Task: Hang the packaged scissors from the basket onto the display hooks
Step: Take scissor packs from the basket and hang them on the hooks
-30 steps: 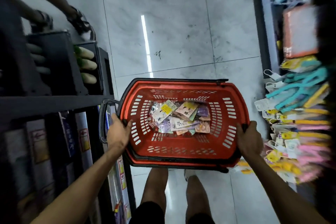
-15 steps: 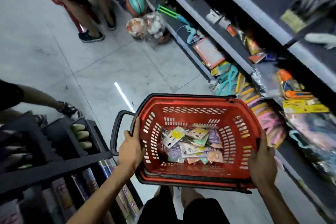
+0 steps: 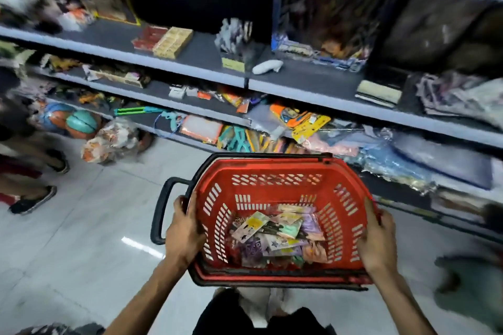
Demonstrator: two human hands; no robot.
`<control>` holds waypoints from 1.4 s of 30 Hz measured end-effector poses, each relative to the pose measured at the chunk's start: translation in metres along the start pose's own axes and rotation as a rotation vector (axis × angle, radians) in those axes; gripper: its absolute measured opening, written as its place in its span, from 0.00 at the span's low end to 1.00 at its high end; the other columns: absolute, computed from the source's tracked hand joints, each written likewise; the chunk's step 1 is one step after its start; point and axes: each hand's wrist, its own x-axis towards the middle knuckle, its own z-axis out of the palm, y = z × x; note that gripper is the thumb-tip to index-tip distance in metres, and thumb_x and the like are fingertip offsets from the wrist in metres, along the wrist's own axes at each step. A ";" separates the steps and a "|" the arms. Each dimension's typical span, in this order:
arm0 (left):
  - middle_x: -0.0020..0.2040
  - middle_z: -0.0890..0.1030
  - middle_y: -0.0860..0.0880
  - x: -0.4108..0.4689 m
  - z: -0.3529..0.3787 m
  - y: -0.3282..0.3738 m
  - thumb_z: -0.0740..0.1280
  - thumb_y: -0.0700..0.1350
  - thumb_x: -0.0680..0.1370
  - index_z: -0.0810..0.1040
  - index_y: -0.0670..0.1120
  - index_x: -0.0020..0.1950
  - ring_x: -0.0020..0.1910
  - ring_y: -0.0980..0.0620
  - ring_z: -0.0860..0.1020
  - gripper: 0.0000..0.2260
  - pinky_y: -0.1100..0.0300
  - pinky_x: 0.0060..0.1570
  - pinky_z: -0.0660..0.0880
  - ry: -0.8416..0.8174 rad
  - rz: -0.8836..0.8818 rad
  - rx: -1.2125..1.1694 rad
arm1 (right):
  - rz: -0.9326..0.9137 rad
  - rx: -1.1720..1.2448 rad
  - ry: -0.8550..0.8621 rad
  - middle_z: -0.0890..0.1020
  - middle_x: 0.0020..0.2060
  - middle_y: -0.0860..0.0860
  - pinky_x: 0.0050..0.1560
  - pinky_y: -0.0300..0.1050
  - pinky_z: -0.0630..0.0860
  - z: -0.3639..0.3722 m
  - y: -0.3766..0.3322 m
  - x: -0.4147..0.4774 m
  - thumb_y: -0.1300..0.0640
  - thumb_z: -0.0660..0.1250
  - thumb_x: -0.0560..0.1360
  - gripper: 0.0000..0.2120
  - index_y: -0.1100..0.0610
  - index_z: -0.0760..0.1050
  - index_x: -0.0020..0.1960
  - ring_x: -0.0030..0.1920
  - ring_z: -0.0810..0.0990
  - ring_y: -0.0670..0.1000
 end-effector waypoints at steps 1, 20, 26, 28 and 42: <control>0.78 0.58 0.44 0.007 0.001 0.013 0.74 0.57 0.72 0.53 0.58 0.84 0.58 0.34 0.81 0.45 0.42 0.49 0.82 -0.004 0.047 0.020 | 0.048 0.010 0.009 0.70 0.61 0.63 0.60 0.60 0.77 -0.006 0.013 -0.003 0.70 0.66 0.68 0.48 0.46 0.53 0.82 0.61 0.70 0.66; 0.74 0.65 0.41 0.047 0.093 0.268 0.75 0.45 0.70 0.71 0.58 0.75 0.56 0.35 0.83 0.34 0.45 0.52 0.81 -0.432 0.919 0.224 | 1.020 0.157 0.464 0.66 0.48 0.55 0.50 0.58 0.79 -0.101 0.096 -0.257 0.65 0.64 0.71 0.35 0.49 0.62 0.76 0.44 0.77 0.67; 0.78 0.63 0.45 -0.038 0.121 0.355 0.74 0.44 0.72 0.76 0.60 0.71 0.61 0.36 0.81 0.29 0.44 0.57 0.81 -0.495 1.190 0.199 | 1.307 0.177 0.619 0.69 0.49 0.60 0.55 0.56 0.77 -0.117 0.112 -0.358 0.67 0.69 0.71 0.39 0.49 0.63 0.78 0.46 0.79 0.69; 0.78 0.64 0.45 -0.069 0.133 0.379 0.74 0.44 0.72 0.76 0.62 0.70 0.60 0.36 0.82 0.27 0.45 0.56 0.81 -0.505 1.262 0.189 | 1.361 0.166 0.654 0.69 0.48 0.60 0.55 0.55 0.76 -0.124 0.121 -0.387 0.68 0.70 0.71 0.38 0.52 0.64 0.78 0.46 0.79 0.69; 0.76 0.69 0.46 -0.299 0.200 0.575 0.68 0.41 0.73 0.77 0.60 0.70 0.63 0.39 0.80 0.27 0.46 0.56 0.79 -0.509 1.584 0.169 | 1.574 0.162 0.872 0.75 0.52 0.67 0.57 0.57 0.75 -0.212 0.278 -0.512 0.67 0.69 0.70 0.36 0.52 0.66 0.76 0.52 0.78 0.70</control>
